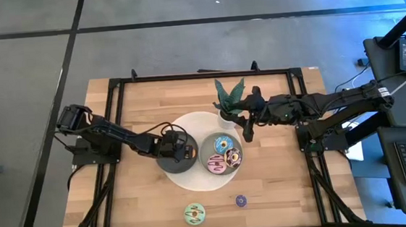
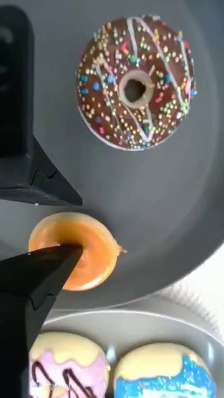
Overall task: Pick & Place donuts
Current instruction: Put the small black doughnut on the dark gray plate
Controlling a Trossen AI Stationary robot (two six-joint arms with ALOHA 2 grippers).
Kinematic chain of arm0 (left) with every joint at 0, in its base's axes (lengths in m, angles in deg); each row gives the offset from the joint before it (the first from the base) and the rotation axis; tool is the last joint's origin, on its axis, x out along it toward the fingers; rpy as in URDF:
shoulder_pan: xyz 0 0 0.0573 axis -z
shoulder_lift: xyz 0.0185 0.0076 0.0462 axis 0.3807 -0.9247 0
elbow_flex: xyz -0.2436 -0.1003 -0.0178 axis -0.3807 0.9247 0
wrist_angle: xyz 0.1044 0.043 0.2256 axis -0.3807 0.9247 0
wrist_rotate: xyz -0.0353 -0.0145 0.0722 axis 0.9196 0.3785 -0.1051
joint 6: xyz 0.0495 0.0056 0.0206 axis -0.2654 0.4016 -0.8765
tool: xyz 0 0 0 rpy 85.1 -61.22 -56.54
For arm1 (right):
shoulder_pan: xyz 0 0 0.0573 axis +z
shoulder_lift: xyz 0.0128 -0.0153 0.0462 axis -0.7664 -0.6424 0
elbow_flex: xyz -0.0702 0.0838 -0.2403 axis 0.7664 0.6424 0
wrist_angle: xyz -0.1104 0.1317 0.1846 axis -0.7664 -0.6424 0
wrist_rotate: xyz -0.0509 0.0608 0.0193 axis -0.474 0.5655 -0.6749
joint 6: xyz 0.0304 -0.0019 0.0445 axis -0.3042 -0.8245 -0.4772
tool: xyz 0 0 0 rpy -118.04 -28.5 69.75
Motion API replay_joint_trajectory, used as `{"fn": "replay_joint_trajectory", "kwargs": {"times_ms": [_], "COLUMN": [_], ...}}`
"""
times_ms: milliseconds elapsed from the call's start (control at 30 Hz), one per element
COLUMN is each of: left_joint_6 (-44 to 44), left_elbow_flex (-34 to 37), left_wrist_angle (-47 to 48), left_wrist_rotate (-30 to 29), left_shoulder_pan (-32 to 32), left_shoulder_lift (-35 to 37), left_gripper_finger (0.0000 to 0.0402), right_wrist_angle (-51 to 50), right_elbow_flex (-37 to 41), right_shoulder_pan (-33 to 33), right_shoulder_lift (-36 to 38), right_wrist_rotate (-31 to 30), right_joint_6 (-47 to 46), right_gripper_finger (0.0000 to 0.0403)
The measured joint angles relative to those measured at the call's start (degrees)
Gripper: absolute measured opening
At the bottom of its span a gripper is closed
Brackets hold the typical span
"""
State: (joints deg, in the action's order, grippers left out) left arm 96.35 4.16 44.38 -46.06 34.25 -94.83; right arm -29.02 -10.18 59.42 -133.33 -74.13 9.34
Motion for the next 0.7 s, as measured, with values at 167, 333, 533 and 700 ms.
{"fn": "replay_joint_trajectory", "kwargs": {"times_ms": [167, 333, 533, 700], "left_joint_6": [-1.5, -2.6, -4.1, -5.0], "left_elbow_flex": [0.0, 0.0, 0.0, 0.0], "left_wrist_angle": [-2.3, -2.8, -2.7, -2.7], "left_wrist_rotate": [0.7, 1.4, 2.5, 2.5], "left_shoulder_pan": [-0.1, -0.5, -0.5, -0.5], "left_shoulder_lift": [-0.6, -0.6, -0.6, -0.6], "left_gripper_finger": [0.0085, 0.0076, 0.0058, 0.0038], "right_wrist_angle": [0.0, 0.0, -0.2, -0.3], "right_elbow_flex": [0.0, 0.0, 0.0, 0.0], "right_shoulder_pan": [0.0, 0.0, 0.0, 0.0], "right_shoulder_lift": [0.0, 0.0, 0.0, 0.0], "right_wrist_rotate": [0.0, 0.0, 0.0, 0.0], "right_joint_6": [0.0, 0.0, 0.0, 0.0], "right_gripper_finger": [0.0197, 0.0197, 0.0197, 0.0197]}}
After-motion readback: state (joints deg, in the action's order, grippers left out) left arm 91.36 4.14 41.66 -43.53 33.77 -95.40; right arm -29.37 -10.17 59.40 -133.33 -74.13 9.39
